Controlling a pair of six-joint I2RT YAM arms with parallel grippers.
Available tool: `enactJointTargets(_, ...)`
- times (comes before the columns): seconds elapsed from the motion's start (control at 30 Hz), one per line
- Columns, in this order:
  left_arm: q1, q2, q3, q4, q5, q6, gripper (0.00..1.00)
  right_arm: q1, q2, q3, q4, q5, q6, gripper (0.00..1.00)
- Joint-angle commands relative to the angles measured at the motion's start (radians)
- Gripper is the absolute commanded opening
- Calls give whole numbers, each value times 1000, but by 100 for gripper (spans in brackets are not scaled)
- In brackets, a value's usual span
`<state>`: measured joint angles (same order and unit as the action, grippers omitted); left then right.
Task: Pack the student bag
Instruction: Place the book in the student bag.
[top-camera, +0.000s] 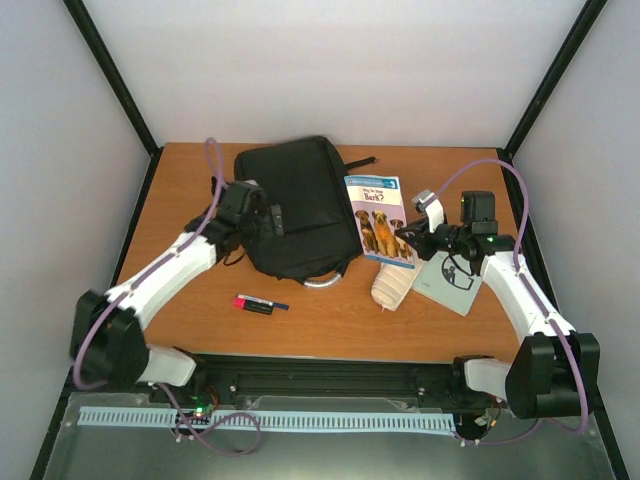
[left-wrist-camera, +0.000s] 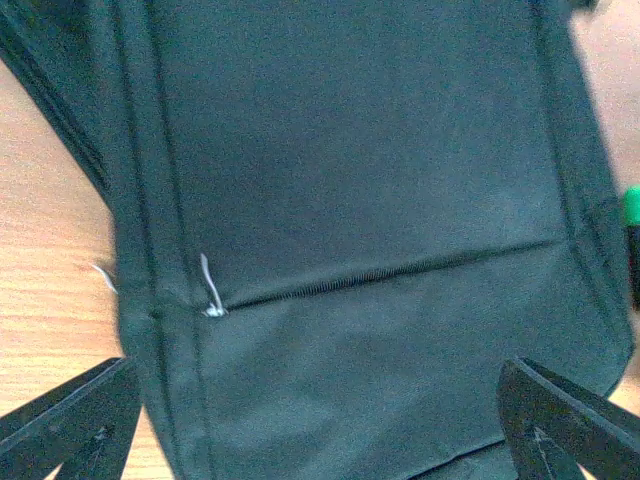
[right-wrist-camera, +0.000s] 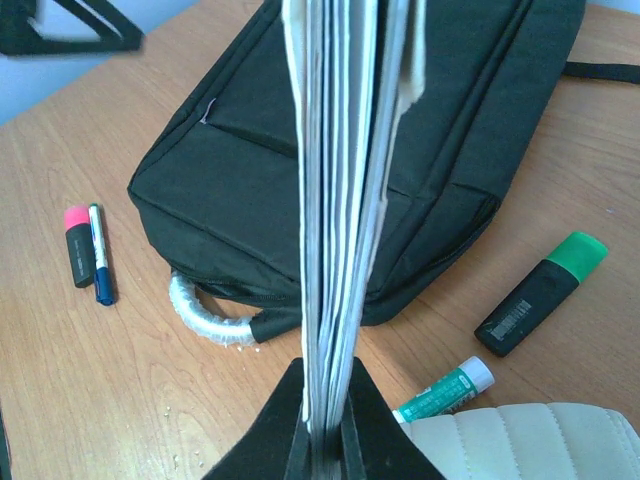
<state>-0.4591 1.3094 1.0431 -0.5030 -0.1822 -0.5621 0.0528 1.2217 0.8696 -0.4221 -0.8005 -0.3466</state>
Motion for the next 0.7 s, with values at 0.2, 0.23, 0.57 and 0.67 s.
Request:
enactJointTargets(0.2, -33, -81, -165, 255, 88, 95, 98, -17, -48, -8, 47, -18, -8, 3)
enactJointTargets(0.23, -33, -83, -156, 238, 113, 127, 94, -18, -41, -5, 44, -21, -12, 3)
enactJointTargets(0.57, -186, -8, -34, 51, 294, 393, 71, -18, 10, 12, 29, -18, -18, 3)
enactJointTargets(0.67, -227, 61, 3, -23, 246, 445, 69, -17, 9, 13, 40, 37, -7, 3)
